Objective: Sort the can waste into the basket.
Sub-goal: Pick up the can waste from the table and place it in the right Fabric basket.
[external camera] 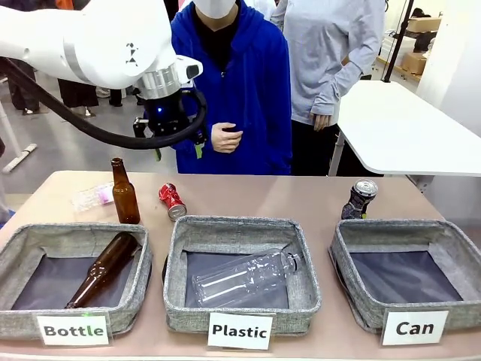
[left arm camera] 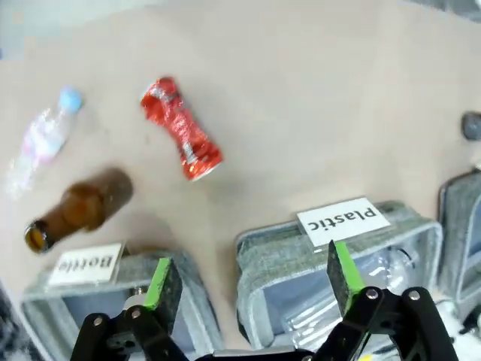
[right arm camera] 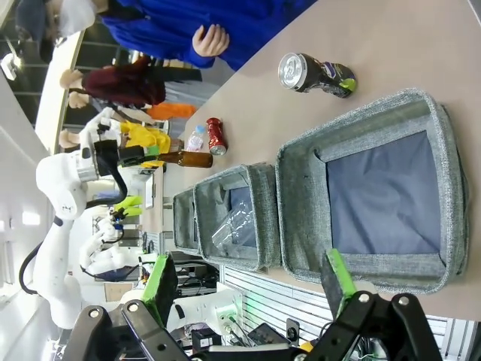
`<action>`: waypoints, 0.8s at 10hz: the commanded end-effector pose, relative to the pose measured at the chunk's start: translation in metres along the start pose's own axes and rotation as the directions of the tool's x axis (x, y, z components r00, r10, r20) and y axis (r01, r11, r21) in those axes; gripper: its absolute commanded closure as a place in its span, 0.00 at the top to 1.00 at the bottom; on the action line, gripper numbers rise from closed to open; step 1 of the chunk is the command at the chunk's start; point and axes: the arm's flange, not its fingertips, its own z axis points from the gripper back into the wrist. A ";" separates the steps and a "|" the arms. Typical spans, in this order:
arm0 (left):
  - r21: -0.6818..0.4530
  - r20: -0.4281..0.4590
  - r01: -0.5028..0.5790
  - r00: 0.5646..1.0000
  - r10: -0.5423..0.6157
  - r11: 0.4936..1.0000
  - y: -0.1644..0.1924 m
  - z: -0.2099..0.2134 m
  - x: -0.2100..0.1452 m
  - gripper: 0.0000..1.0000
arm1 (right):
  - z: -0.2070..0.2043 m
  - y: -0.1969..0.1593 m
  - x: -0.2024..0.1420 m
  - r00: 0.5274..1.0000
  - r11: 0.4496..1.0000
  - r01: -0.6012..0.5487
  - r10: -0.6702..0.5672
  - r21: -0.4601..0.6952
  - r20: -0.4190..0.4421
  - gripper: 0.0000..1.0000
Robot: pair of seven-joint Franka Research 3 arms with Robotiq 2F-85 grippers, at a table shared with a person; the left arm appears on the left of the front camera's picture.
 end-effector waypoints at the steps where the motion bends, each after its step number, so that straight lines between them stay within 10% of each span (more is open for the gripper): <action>1: -0.062 -0.022 0.164 0.986 -0.165 0.985 0.015 -0.006 0.003 1.00 | 0.000 -0.001 0.001 1.000 0.999 -0.027 0.027 0.022 0.010 1.00; 8: -0.134 -0.172 0.181 0.964 -0.203 0.974 0.033 -0.047 0.037 1.00 | 0.000 -0.001 0.001 1.000 0.999 -0.027 0.027 0.022 0.010 1.00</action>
